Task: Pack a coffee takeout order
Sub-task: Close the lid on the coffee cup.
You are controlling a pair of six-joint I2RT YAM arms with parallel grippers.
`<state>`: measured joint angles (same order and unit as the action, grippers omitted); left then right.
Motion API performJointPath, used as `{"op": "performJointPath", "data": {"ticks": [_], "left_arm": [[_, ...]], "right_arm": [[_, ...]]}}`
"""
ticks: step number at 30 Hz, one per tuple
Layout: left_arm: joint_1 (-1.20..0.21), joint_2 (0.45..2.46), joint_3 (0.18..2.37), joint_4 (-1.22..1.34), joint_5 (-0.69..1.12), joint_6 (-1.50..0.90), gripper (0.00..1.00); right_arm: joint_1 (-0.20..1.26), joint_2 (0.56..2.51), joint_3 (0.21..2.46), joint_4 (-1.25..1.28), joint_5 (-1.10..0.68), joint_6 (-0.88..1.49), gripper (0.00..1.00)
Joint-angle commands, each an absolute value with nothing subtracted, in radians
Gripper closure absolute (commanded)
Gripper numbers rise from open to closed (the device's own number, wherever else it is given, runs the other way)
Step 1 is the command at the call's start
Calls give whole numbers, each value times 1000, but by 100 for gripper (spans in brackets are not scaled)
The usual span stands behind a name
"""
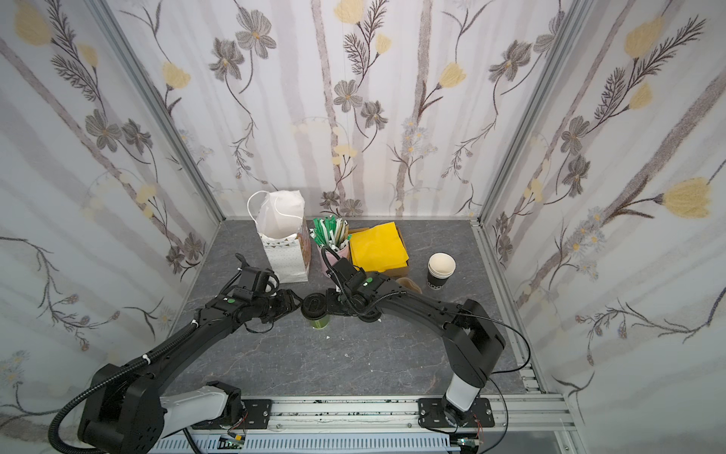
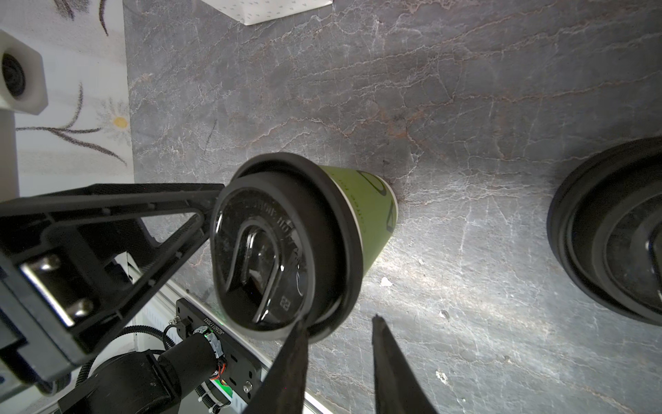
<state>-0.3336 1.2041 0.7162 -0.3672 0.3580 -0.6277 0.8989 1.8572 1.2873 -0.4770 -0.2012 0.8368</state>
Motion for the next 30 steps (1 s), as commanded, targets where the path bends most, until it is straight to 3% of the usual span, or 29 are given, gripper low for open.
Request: {"op": "performJointPath", "data": {"ticks": [1,30], "left_arm": [[-335,1203,704,-377,371,-620,37],[-334,1186,676,-371,370,-623,37]], "right_arm": [[905,1870,1272,-471,-197,853,69],[910,1877,1241,-425,-212,867,67]]}}
